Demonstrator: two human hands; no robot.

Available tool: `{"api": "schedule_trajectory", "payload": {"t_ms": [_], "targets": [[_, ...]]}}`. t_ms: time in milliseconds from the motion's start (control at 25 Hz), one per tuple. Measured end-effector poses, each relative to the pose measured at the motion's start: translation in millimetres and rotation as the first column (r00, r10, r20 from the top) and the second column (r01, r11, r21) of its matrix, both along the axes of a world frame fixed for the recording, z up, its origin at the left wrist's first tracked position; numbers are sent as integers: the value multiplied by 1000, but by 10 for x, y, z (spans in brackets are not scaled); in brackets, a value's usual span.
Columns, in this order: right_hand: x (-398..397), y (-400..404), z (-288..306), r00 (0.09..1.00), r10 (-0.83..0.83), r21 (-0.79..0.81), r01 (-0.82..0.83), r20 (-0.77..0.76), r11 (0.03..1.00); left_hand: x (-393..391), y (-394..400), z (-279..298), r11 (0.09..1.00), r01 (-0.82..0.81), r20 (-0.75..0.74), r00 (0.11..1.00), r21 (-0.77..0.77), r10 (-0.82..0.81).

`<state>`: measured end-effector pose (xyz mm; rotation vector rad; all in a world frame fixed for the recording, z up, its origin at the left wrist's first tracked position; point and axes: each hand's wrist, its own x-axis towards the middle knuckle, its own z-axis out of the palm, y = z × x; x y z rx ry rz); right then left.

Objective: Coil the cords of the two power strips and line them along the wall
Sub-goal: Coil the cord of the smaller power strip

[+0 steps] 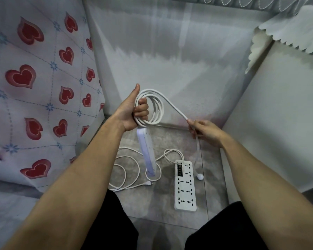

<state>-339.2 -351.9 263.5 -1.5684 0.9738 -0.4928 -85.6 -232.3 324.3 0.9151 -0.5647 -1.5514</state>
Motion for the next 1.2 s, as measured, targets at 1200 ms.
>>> {"api": "schedule_trajectory", "payload": {"t_ms": [1200], "targets": [[910, 711, 900, 948, 285, -705, -297, -139, 644, -239, -78, -140, 989, -145, 444, 885, -20, 139]]}}
